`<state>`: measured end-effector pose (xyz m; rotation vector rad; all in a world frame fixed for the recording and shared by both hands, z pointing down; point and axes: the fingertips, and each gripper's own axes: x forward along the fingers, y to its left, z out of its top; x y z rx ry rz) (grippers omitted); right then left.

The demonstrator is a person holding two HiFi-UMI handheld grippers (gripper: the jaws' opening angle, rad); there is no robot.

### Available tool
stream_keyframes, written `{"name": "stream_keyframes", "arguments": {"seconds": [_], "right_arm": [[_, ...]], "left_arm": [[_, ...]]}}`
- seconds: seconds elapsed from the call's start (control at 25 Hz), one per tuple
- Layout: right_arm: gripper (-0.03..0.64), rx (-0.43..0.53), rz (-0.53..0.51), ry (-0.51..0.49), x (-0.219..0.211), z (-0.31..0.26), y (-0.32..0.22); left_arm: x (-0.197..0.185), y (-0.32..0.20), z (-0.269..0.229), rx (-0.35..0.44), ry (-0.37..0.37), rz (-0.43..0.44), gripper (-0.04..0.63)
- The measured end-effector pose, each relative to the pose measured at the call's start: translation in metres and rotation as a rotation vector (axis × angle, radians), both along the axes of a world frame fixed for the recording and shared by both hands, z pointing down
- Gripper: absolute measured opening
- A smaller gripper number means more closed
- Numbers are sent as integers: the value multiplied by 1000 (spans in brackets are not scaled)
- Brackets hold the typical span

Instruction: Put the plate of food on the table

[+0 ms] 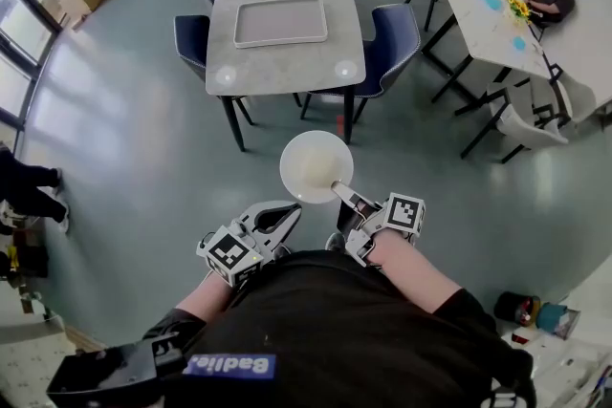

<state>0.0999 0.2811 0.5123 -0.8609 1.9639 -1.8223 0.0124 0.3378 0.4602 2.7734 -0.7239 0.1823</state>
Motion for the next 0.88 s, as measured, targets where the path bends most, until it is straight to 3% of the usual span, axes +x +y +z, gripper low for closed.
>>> {"name": "stream_keyframes", "arguments": {"seconds": [0.28,0.88], "right_arm": [[18,-8,1,-8,14,2,-12],[18,-37,-60,-16,54,9,-50]], "left_arm": [[14,-9,-1,-32,5,-24,5],[58,-39,-1,-26,-14,-110,5]]}}
